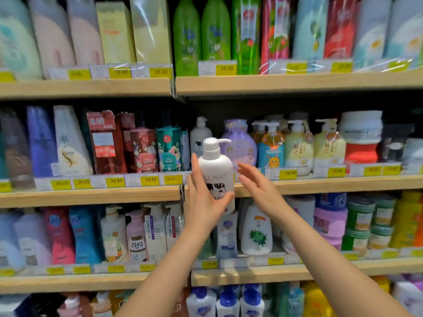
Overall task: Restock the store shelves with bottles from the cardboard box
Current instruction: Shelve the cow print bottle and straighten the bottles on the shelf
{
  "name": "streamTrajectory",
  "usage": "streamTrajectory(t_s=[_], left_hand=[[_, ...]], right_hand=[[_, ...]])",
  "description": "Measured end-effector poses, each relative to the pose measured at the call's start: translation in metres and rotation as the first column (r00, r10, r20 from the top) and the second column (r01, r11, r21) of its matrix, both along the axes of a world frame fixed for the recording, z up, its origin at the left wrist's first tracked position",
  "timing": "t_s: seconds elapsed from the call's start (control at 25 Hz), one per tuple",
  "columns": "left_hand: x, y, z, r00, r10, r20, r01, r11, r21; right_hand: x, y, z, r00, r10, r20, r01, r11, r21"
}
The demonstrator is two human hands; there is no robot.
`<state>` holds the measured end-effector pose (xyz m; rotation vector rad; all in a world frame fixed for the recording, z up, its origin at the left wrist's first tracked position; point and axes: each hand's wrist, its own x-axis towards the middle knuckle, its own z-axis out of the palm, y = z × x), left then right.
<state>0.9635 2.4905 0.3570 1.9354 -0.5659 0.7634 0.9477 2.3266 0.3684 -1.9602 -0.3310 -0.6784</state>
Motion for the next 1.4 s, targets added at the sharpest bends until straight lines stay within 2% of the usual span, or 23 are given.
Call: streamTrajectory(t_s=[0.12, 0.28, 0.4, 0.56, 0.68, 0.84, 1.04, 1.16, 1.24, 1.4], left_hand=[[0.016, -0.007, 0.039, 0.997, 0.025, 0.071, -0.023, 0.999, -0.028], [0.044, -0.024, 0.070, 0.986, 0.079, 0.150, -0.080, 0.997, 0.000], [0.068, -0.033, 0.070, 0.986, 0.110, 0.128, -0.114, 0.993, 0.022], [0.095, -0.035, 0.061, 0.978, 0.175, 0.117, -0.177, 0.984, 0.007], [0.114, -0.033, 0.058, 0.970, 0.233, 0.070, -0.234, 0.972, 0.009], [0.139, -0.036, 0.052, 0.959, 0.280, -0.035, -0.268, 0.944, 0.192], [0.164, -0.036, 0.061, 0.925, 0.272, -0.266, -0.196, 0.939, 0.282], [0.159, -0.045, 0.063, 0.887, 0.382, -0.259, -0.291, 0.899, 0.328], [0.154, -0.058, 0.063, 0.873, 0.428, -0.233, -0.346, 0.882, 0.321], [0.166, -0.069, 0.062, 0.921, 0.304, -0.245, -0.261, 0.946, 0.191]], right_hand=[[0.013, -0.038, 0.004, 0.964, -0.251, 0.086, 0.266, 0.915, -0.304], [0.036, -0.057, 0.001, 0.904, -0.372, 0.212, 0.426, 0.739, -0.522], [0.048, -0.063, -0.011, 0.856, -0.386, 0.343, 0.516, 0.609, -0.602], [0.053, -0.072, -0.026, 0.807, -0.320, 0.496, 0.587, 0.532, -0.610], [0.056, -0.073, -0.028, 0.783, -0.327, 0.529, 0.614, 0.538, -0.577], [0.060, -0.067, -0.032, 0.760, -0.354, 0.545, 0.640, 0.553, -0.533], [0.060, -0.066, -0.028, 0.737, -0.364, 0.570, 0.661, 0.564, -0.495], [0.063, -0.063, -0.026, 0.736, -0.360, 0.573, 0.659, 0.575, -0.485], [0.067, -0.062, -0.024, 0.736, -0.370, 0.567, 0.657, 0.591, -0.467], [0.070, -0.062, -0.028, 0.720, -0.359, 0.594, 0.664, 0.605, -0.439]])
